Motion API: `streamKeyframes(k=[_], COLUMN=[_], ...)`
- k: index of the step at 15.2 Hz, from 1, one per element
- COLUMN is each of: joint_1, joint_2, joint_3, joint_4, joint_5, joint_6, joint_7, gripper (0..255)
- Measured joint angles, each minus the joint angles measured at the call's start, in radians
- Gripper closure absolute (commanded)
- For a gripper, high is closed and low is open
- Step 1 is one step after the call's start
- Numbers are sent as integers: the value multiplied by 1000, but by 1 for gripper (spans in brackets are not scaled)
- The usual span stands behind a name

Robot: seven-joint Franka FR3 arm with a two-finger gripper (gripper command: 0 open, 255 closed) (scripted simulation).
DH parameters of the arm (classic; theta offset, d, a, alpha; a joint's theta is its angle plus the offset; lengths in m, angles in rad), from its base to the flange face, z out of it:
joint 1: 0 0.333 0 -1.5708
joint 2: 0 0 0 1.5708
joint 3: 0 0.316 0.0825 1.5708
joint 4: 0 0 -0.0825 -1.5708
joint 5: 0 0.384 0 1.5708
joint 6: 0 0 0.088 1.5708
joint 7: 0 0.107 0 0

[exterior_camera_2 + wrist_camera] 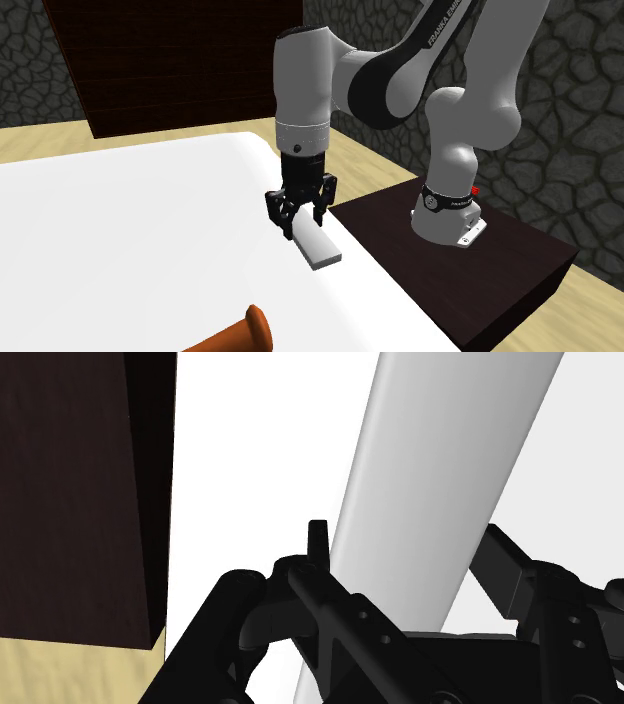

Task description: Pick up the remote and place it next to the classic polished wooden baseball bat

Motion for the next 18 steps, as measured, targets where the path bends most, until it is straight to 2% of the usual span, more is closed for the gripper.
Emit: streamKeyframes(k=[5,18], joint_1=[0,10], joint_2=[-4,-121], joint_3=[-1,-25], joint_4=[3,83], joint_5=[1,24], joint_6=[-7,-201], joint_7=[-1,-20], gripper=[255,255])
